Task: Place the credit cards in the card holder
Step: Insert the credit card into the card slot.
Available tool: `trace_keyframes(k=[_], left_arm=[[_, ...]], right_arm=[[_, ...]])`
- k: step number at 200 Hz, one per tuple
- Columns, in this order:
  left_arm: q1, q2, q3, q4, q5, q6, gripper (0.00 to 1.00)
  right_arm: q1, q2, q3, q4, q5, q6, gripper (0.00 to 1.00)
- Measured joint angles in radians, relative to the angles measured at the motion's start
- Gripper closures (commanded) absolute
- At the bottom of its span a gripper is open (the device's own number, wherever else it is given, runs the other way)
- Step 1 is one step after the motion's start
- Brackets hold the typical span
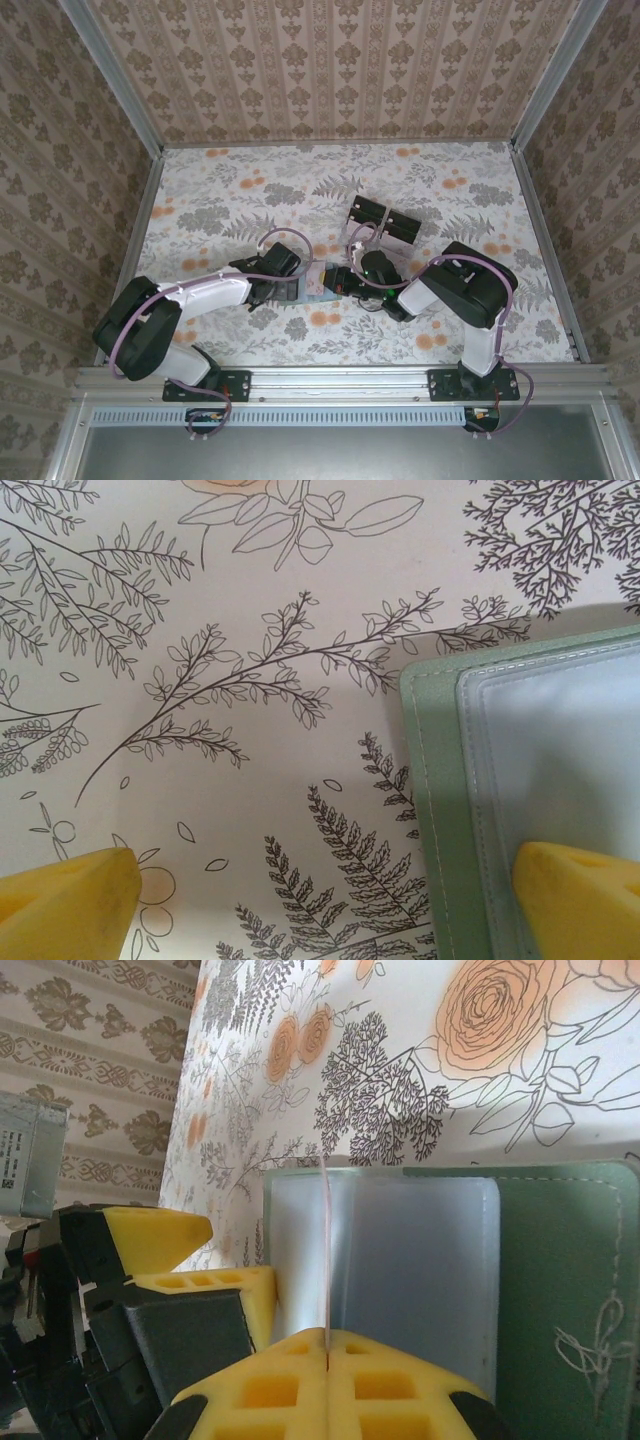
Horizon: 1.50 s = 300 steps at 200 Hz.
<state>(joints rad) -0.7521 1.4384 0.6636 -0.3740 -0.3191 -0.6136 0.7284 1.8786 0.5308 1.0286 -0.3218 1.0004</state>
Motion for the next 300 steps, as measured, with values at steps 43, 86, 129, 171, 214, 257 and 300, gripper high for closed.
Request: trace_keyframes(k=[43, 86, 129, 171, 214, 257, 300], left_arm=[[0.000, 0.001, 0.000, 0.000, 0.000, 0.000, 0.00], [0.000, 0.001, 0.000, 0.000, 0.000, 0.000, 0.00], [0.000, 0.001, 0.000, 0.000, 0.000, 0.000, 0.00], [0.000, 0.001, 0.001, -0.001, -0.002, 0.000, 0.00], [0.000, 0.003, 0.003, -0.005, -0.010, 0.000, 0.00], [0.000, 0.006, 0.005, -0.008, -0.023, 0.000, 0.00], [0.000, 0.008, 0.005, -0.009, -0.030, 0.000, 0.00]], right_arm=[[0.002, 0.002, -0.015, 0.017, -0.008, 0.003, 1.00], [0.002, 0.007, -0.028, 0.026, -0.027, 0.022, 1.00], [0.002, 0.036, -0.029, 0.055, -0.044, 0.053, 1.00], [0.002, 0.070, -0.029, 0.108, -0.059, 0.085, 1.00], [0.001, 0.092, -0.025, 0.142, -0.075, 0.108, 1.00], [0.000, 0.116, 0.002, 0.148, -0.102, 0.129, 1.00], [-0.002, 0.130, 0.024, 0.144, -0.130, 0.138, 1.00]])
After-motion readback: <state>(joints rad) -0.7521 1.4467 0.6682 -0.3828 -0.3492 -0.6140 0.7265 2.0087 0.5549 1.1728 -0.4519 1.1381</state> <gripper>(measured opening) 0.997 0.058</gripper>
